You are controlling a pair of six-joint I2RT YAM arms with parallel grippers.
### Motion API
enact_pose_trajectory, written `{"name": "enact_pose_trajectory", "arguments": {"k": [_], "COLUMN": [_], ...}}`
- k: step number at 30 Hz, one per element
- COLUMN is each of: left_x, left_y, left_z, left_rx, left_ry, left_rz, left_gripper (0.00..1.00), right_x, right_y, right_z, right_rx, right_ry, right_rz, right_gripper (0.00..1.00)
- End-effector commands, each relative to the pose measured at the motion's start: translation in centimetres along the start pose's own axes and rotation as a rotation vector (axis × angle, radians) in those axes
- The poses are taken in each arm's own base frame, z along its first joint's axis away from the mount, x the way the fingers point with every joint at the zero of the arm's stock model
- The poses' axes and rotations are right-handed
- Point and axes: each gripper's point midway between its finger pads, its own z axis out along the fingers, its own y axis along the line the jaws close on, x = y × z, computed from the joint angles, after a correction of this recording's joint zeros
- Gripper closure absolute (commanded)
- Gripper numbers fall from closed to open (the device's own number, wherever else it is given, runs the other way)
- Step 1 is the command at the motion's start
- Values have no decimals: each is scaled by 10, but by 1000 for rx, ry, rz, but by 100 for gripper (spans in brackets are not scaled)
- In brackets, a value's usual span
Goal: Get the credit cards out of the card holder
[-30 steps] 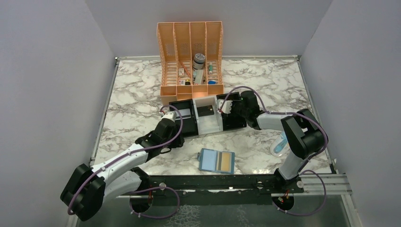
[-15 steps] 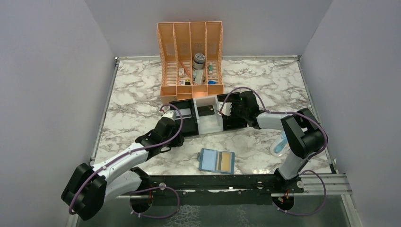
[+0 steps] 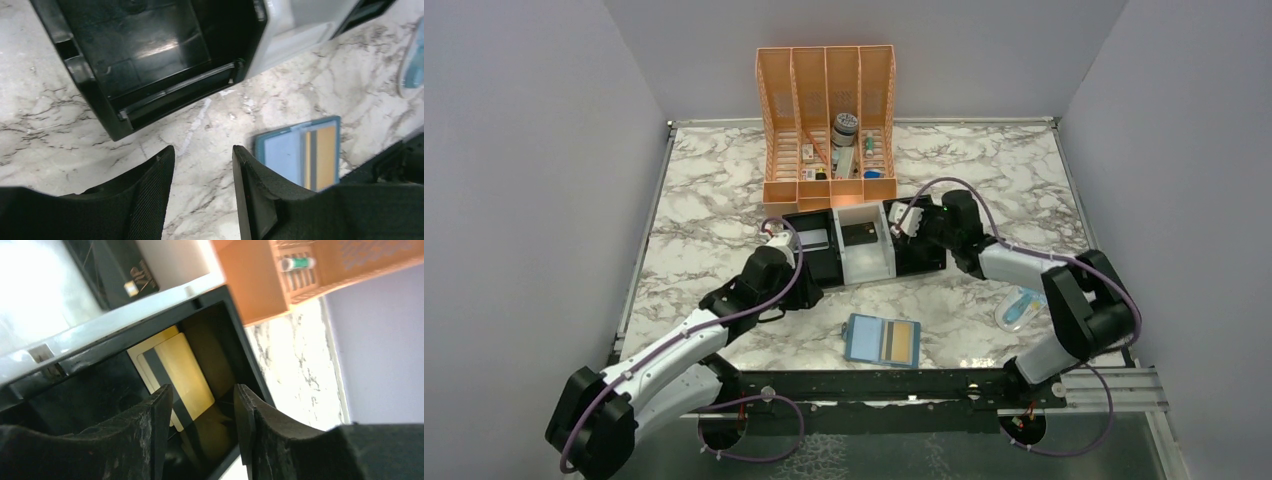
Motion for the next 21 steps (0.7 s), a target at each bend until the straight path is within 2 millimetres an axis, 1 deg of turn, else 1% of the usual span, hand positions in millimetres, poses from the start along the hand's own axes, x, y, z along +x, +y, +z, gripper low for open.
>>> {"name": "enact_pose_trajectory", "arguments": {"k": [1, 3, 4, 6, 8, 10, 12, 14, 15, 16, 18, 21], "left_x": [-16, -16, -15, -11, -7, -2, 5, 7, 8, 10, 17, 31], "left_y": [-37, -49, -54, -64, -76, -86, -91, -97, -102, -105, -115, -126], "left_z": [-19, -24, -26, -29, -32, -35, -36, -38, -39, -38, -37, -27], "left_rx": [162, 229, 266, 343, 439, 521, 544, 553, 557, 555, 555, 518], "left_ry": [-31, -36, -37, -42, -46, -43, -25, -22, -23, -23, -2, 30], "left_rz": [-24, -47, -62, -104, -161, -192, -193, -180, -169, -154, -118, -76], "left_gripper": [50, 50, 50, 49, 49, 49, 49, 49, 48, 48, 47, 48], "right_x": [-38, -54, -61, -75, -87, -87, -82, -83, -83, -86, -84, -99], "right_y": [-42, -46, -39, -26, -1, 29, 59, 88, 100, 108, 124, 136], "right_z": [-35, -55, -63, -80, -94, -102, -110, -116, -119, -122, -128, -142], "right_rx": [198, 230, 223, 185, 83, -11, -77, -165, -196, -224, -250, -350], "right_ry": [-109, -162, -189, -226, -207, -146, -71, -84, -111, -150, -208, -335], "right_rz": [254, 522, 672, 965, 1206, 1379, 1489, 1569, 1598, 1633, 1693, 1700], "right_gripper": [49, 34, 31, 30, 31, 31, 34, 34, 33, 33, 32, 35]}}
